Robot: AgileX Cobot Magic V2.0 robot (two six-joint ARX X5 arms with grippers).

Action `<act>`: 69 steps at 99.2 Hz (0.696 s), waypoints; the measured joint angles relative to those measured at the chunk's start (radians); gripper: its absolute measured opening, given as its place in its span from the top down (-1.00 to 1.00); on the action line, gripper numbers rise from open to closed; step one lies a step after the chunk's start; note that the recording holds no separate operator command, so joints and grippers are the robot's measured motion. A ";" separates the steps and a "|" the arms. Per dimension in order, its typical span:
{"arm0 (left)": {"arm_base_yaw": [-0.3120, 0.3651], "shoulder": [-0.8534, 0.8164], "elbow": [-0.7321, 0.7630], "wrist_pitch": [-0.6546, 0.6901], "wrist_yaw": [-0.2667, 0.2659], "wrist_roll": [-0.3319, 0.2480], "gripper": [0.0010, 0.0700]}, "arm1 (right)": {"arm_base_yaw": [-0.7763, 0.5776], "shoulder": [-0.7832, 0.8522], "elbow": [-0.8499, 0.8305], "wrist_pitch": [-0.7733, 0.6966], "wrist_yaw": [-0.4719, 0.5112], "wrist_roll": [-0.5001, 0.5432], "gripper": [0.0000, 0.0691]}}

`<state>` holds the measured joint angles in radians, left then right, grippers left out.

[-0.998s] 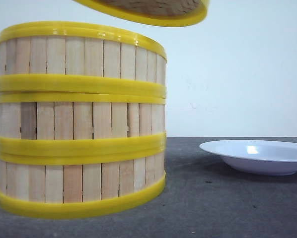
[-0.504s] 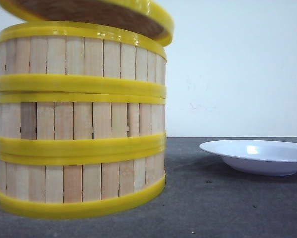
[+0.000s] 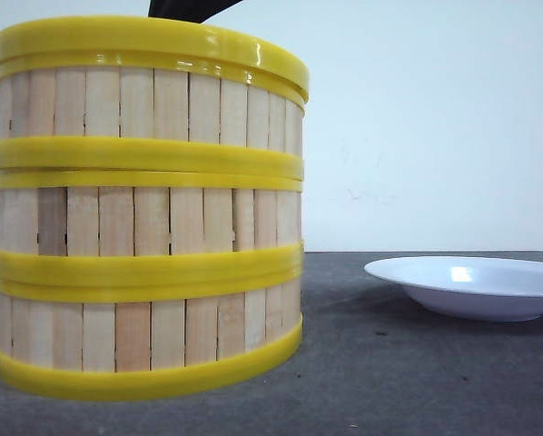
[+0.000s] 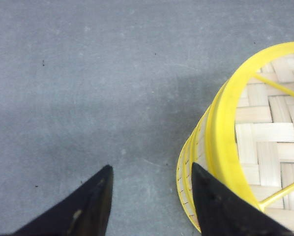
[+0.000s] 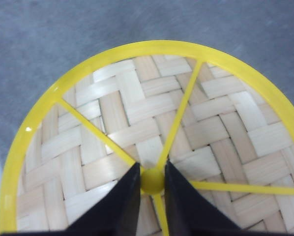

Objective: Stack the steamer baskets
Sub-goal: 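Lower the lid onto the top basket and open the right gripper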

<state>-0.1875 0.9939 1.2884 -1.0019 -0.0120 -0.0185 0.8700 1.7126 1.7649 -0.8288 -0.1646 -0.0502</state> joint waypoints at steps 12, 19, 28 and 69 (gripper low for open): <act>0.000 0.000 0.000 0.000 0.000 0.000 0.16 | -0.005 0.000 0.000 -0.001 0.000 0.000 0.84; 0.000 0.000 0.000 0.000 0.000 0.000 0.16 | -0.005 0.002 0.000 0.001 0.001 0.000 0.84; 0.000 0.000 0.000 0.000 0.000 0.000 0.16 | -0.005 0.006 0.000 0.003 0.003 -0.002 0.84; 0.000 0.000 0.000 -0.005 0.000 0.000 0.16 | -0.005 0.037 0.009 0.018 0.002 -0.004 0.78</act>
<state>-0.1875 0.9939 1.2884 -1.0069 -0.0120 -0.0185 0.8650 1.7493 1.7737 -0.8108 -0.1627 -0.0540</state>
